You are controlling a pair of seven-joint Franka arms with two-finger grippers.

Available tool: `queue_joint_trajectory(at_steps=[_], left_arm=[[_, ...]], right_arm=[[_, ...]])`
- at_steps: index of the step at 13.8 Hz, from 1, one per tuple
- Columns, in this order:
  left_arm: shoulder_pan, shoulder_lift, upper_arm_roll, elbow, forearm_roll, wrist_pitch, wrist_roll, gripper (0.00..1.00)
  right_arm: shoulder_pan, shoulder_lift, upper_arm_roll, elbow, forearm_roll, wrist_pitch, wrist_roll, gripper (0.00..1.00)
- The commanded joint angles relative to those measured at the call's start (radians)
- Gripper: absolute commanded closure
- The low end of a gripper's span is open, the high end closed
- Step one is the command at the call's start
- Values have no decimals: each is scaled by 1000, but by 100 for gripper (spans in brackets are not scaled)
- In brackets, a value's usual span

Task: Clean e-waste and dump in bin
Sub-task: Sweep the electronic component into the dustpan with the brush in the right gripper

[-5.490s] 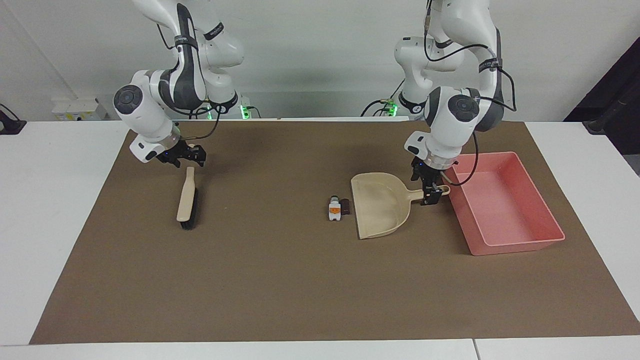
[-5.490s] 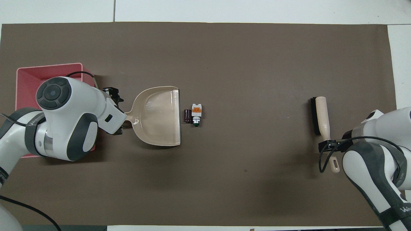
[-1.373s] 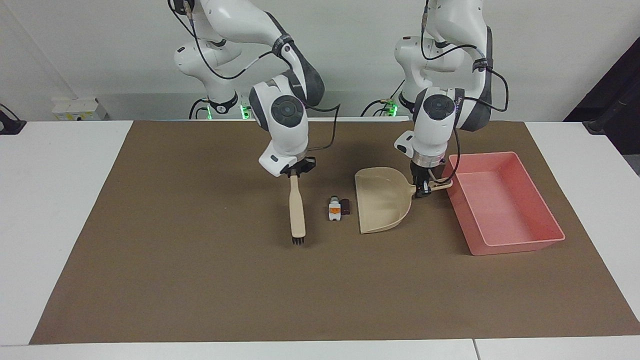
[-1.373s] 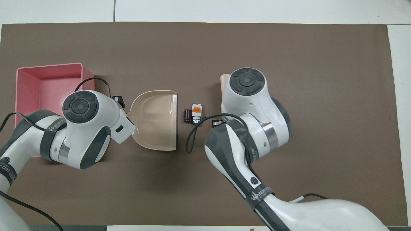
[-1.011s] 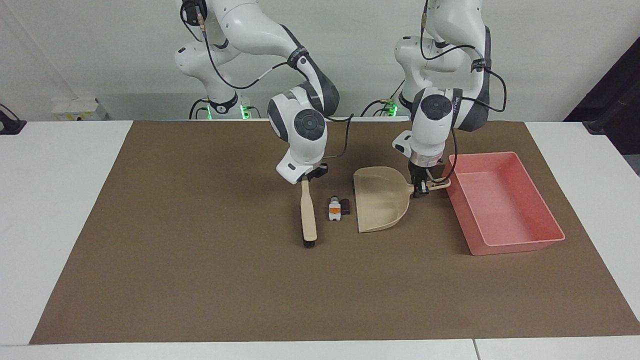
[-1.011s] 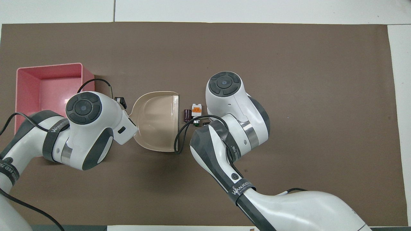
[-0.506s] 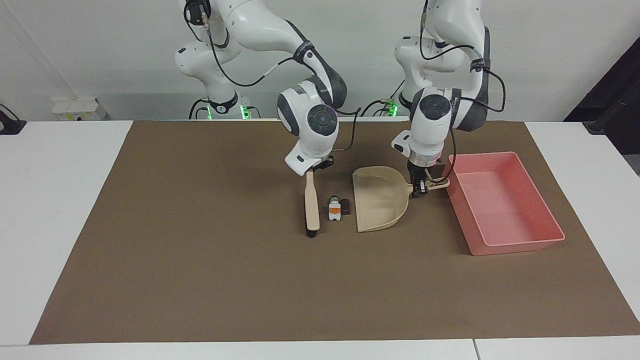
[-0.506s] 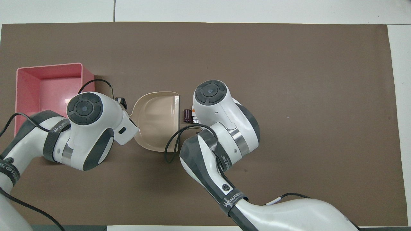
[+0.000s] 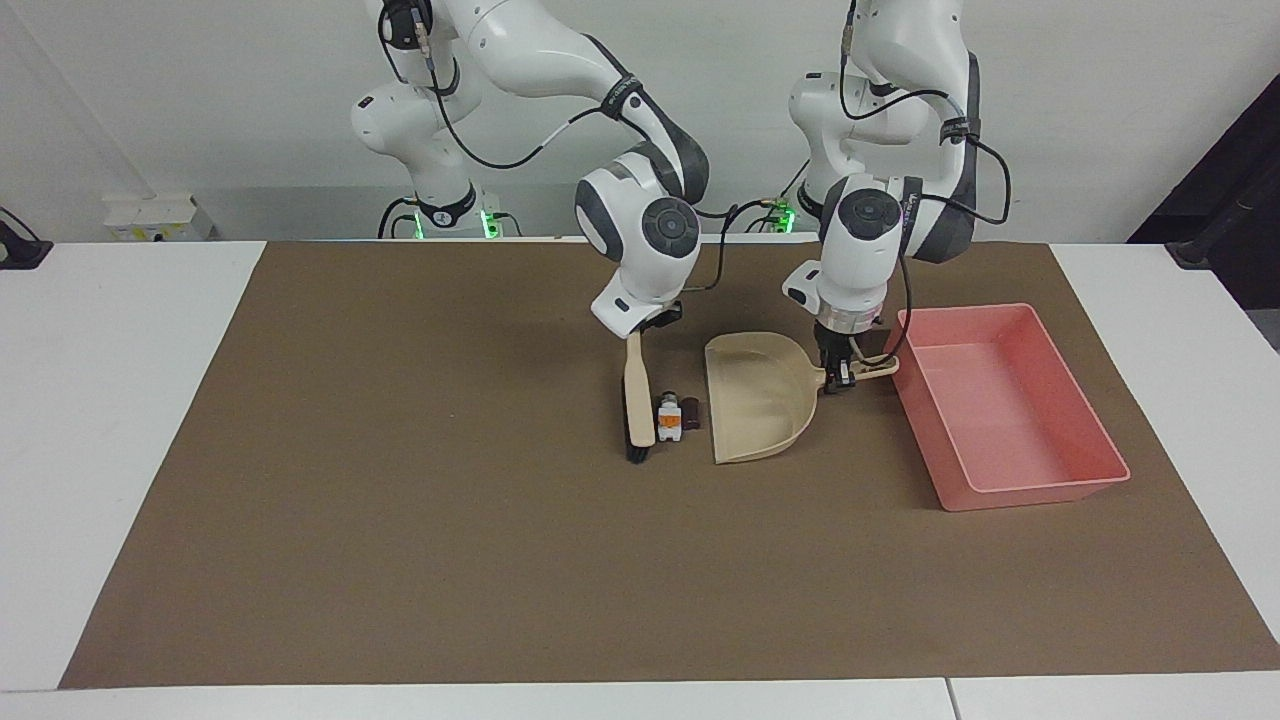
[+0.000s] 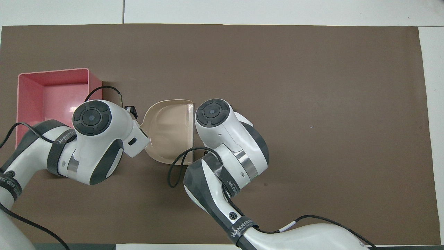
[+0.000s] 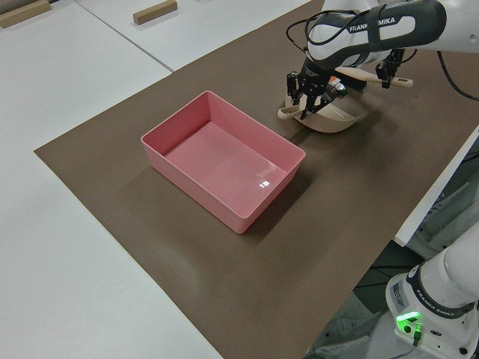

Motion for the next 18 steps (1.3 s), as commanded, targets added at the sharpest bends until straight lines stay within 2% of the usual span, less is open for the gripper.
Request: queue_joint_trajectory(at_steps=[1, 11, 18], left_arm=[[-16, -33, 9, -29, 26, -14, -19, 100], [-10, -31, 9, -29, 26, -9, -19, 100], [-7, -31, 9, -29, 26, -9, -19, 100]], right_arm=[[17, -35, 1, -61, 20, 45, 34, 100], [21, -35, 4, -62, 56, 75, 38, 100], [44, -26, 38, -65, 86, 170, 41, 100]])
